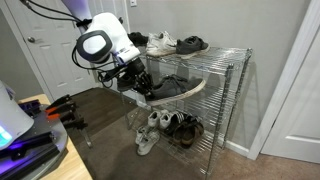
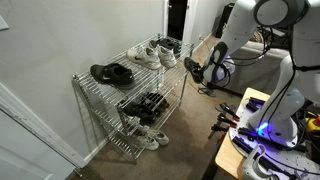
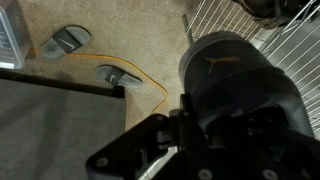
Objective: Remove the right shoe from the second shelf and put it on the top shelf
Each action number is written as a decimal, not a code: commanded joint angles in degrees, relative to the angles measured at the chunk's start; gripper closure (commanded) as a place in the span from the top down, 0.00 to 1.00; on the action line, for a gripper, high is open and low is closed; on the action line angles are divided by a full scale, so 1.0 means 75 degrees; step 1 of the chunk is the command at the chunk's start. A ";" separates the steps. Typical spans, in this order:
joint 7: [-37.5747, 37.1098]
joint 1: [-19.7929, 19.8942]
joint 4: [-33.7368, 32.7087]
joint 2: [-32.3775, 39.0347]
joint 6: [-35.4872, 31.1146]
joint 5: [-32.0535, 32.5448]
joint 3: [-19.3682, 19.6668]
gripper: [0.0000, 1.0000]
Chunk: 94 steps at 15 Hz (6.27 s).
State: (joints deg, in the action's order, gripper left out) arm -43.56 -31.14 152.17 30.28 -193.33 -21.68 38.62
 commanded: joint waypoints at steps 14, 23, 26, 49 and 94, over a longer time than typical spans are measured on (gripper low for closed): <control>-0.0309 0.0051 -0.0282 -0.0608 0.1098 -0.0404 0.1357 0.03; -0.0365 -0.2034 -0.0462 -0.0849 0.0657 -0.0400 0.3720 0.03; -0.0307 -0.3076 -0.0484 -0.0732 0.0497 -0.0368 0.4530 0.03; 0.1334 -0.2769 -0.3764 -0.0897 0.5259 0.1651 0.4484 0.03; -0.0689 0.2668 -0.3228 -0.2453 0.2735 0.4646 -0.0745 1.00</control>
State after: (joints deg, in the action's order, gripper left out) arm -48.72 -11.13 127.96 11.90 -172.81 13.16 33.03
